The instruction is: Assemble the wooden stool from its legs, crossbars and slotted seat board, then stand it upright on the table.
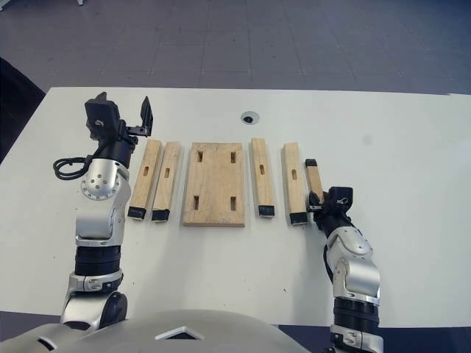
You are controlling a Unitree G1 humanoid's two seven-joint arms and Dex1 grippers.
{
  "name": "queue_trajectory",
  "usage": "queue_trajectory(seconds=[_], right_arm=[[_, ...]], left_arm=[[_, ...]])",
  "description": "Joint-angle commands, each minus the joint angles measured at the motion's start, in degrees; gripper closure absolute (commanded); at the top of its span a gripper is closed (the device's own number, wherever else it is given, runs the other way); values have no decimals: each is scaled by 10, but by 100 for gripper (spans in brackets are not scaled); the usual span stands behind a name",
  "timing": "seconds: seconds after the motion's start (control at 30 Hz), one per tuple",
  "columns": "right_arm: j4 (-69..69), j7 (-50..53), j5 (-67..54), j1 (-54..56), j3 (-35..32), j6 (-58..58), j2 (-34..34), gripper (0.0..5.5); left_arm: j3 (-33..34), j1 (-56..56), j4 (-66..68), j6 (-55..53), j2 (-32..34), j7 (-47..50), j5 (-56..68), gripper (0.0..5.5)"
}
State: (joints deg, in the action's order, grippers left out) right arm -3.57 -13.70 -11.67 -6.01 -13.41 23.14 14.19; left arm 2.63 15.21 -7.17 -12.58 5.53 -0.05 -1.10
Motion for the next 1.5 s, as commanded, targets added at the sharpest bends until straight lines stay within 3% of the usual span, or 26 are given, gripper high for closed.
queue_trajectory(seconds=[0.03, 0.27, 0.4, 0.83, 0.93, 1.07, 1.5], right_arm=[[-49, 30, -8, 106, -4, -14, -3, 419], [-17, -63, -31, 260, 106, -36, -30, 419], [-25, -108, -35, 291, 146, -47, -33, 419], [-100, -132, 65, 252, 258, -132, -11, 419], [-106, -135, 70, 242, 266, -135, -9, 419], [-108, -136, 73, 237, 266, -135, -8, 419], [-107, -135, 99, 226, 271, -161, 11, 419]], left_arm=[[32, 33, -1, -67, -26, -25, 87, 107], [132, 102, 1, -363, -68, -114, 463, 107], [194, 139, 33, -468, -72, -90, 643, 107], [205, 163, 48, -449, -86, 21, 780, 107], [199, 161, 42, -433, -77, 16, 778, 146], [186, 153, 36, -418, -70, 10, 775, 243], [178, 138, 32, -385, -60, -4, 790, 445]])
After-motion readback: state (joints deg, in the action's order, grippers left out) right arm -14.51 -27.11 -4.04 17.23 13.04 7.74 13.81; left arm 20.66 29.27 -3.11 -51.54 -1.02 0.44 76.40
